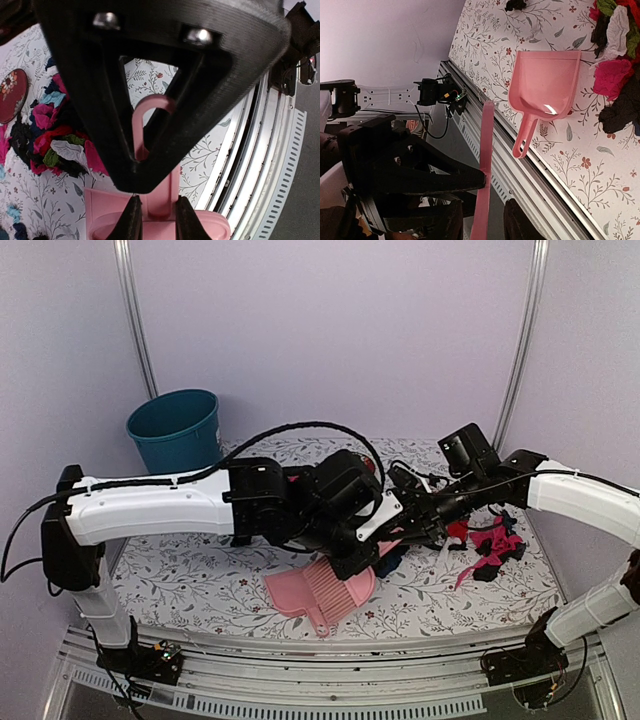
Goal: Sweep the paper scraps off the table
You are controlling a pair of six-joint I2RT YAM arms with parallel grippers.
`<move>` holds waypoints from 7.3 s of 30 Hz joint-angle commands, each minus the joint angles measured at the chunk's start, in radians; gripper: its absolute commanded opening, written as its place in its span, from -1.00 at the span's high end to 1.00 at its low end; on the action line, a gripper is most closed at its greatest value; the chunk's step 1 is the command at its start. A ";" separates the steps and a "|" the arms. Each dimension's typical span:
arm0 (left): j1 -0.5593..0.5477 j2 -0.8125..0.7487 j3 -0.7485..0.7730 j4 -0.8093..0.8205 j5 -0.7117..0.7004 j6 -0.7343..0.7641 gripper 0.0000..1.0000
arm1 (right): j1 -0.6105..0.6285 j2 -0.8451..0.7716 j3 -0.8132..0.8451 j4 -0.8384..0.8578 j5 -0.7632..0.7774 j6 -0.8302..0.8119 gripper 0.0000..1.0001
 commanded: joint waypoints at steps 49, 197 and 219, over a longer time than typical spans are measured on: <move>0.022 0.038 0.022 -0.009 -0.094 0.014 0.89 | 0.007 0.145 0.154 -0.158 -0.027 -0.171 0.55; 0.076 -0.270 -0.918 0.403 -0.157 -0.504 0.24 | -0.229 -0.221 -0.041 -0.120 0.384 0.000 0.96; 0.056 -0.511 -0.799 0.189 -0.021 -0.402 0.54 | -0.281 0.011 0.440 -0.677 1.215 -0.221 0.97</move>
